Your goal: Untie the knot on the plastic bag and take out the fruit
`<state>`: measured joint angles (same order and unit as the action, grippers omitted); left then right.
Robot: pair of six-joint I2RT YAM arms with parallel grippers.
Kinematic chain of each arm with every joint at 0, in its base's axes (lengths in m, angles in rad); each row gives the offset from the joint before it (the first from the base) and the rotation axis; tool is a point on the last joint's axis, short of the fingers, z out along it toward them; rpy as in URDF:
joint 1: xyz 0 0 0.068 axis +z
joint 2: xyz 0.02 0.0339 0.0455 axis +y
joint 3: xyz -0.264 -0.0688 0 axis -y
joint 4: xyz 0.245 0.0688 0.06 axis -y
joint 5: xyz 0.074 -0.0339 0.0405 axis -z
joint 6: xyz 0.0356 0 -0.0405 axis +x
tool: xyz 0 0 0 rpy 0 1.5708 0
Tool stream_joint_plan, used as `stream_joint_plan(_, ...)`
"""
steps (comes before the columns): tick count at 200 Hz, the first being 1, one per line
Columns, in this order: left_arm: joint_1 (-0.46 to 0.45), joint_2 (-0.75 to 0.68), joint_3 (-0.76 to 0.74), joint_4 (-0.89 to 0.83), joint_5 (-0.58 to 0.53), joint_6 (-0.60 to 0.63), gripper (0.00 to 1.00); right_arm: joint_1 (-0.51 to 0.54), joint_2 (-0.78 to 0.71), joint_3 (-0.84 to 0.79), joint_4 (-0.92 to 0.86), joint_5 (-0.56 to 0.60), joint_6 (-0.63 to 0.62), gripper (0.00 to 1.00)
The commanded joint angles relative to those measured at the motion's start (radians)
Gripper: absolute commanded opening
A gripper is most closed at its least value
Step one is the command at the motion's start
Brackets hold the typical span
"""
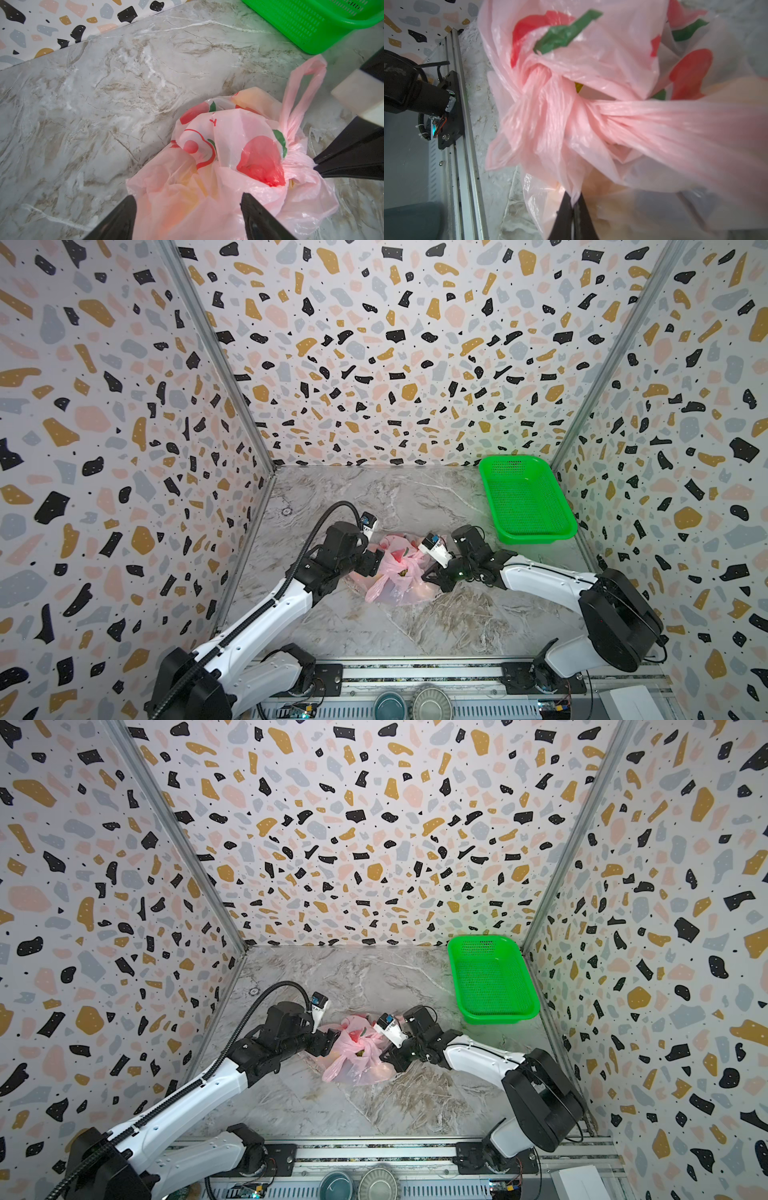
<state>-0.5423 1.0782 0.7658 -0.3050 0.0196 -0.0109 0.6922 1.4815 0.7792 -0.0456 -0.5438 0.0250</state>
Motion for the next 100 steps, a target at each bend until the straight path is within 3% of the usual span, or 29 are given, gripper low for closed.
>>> stream_joint_plan(1, -0.019, 0.028, 0.051, -0.061, 0.014, 0.088, 0.8, -0.002, -0.046, 0.028, -0.039, 0.089, 0.044, 0.16)
stream_joint_plan(32, -0.022, 0.052, 0.107, -0.18, -0.004, 0.219, 0.76, -0.002, -0.122, 0.091, -0.139, 0.137, 0.003, 0.35)
stream_joint_plan(55, -0.022, 0.02, 0.149, -0.238, -0.005, 0.303, 0.76, -0.002, -0.145, 0.153, -0.229, 0.141, -0.042, 0.43)
stream_joint_plan(100, -0.022, -0.023, 0.085, -0.17, 0.168, 0.474, 0.78, 0.001, -0.116, 0.227, -0.279, 0.129, -0.153, 0.57)
